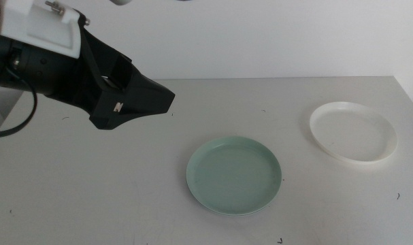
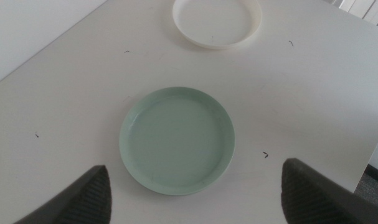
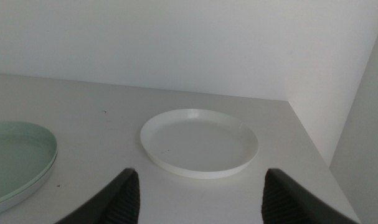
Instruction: Stack the three bowls on top of each other.
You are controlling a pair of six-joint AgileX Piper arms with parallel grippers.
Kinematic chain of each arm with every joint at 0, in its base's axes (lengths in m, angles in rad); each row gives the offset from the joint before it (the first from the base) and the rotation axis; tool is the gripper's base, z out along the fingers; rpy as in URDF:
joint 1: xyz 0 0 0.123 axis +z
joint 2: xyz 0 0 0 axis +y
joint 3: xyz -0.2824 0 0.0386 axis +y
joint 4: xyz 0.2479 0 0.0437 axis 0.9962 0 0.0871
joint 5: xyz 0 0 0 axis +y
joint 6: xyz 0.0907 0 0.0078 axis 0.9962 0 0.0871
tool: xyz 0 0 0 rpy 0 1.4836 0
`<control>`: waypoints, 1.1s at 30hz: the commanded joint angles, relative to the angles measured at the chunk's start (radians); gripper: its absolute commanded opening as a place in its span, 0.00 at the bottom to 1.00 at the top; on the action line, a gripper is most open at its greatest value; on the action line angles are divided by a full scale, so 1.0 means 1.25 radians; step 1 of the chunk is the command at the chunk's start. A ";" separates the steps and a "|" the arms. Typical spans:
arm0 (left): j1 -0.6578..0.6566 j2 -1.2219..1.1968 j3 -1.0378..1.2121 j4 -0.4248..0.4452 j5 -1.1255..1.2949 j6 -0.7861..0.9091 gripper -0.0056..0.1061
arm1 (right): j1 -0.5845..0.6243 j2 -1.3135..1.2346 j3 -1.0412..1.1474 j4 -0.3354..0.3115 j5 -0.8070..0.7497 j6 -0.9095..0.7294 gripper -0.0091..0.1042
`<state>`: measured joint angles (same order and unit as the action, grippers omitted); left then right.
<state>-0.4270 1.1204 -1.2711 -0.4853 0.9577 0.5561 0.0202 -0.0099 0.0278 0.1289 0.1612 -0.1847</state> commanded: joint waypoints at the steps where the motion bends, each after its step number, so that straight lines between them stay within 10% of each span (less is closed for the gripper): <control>1: -0.002 -0.017 -0.024 -0.025 -0.039 -0.003 0.99 | -0.006 -0.020 -0.011 -0.007 -0.058 -0.007 0.52; 15: -0.002 -0.017 -0.024 -0.025 -0.039 -0.003 0.99 | -0.006 0.326 -0.453 -0.050 0.370 -0.007 0.52; 33: -0.002 -0.017 -0.024 -0.025 -0.039 -0.003 0.99 | -0.006 0.755 -0.942 -0.054 0.518 0.190 0.52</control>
<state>-0.4270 1.1204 -1.2711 -0.4832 0.9577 0.5561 0.0202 0.8905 -1.0664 0.0646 0.8231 0.0320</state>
